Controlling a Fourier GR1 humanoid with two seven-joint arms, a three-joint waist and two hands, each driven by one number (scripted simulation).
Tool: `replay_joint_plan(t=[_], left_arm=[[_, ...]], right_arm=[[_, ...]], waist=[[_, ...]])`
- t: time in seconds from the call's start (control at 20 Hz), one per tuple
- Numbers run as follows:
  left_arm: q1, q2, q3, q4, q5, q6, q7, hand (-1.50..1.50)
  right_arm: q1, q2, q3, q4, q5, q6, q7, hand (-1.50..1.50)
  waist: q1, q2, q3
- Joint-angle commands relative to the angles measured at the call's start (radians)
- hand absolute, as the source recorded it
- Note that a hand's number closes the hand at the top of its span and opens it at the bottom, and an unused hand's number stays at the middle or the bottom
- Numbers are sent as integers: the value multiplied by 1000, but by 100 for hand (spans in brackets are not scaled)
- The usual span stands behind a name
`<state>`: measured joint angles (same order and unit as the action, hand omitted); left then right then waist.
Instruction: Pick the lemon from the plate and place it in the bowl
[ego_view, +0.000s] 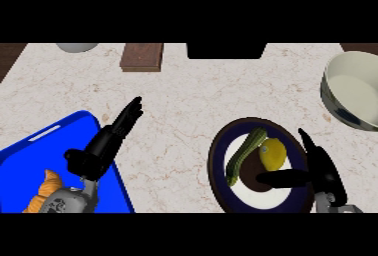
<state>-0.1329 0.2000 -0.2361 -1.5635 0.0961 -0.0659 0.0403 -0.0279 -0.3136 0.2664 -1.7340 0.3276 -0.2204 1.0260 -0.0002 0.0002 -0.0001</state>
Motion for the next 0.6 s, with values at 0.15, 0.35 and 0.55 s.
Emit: replay_joint_plan(t=[0.15,0.35,0.55], left_arm=[[55,-31,8,-101,-48,-21,68,0],[-37,-53,61,34,-60,-68,16,0],[17,-27,83,1,-29,-96,2,0]], right_arm=[[12,66,-58,67,17,44,-35,-150],[-31,120,-78,154,53,30,-103,-150],[-54,123,-95,148,59,2,-181,150]], waist=[[1,-1,0],[0,0,0],[2,0,0]])
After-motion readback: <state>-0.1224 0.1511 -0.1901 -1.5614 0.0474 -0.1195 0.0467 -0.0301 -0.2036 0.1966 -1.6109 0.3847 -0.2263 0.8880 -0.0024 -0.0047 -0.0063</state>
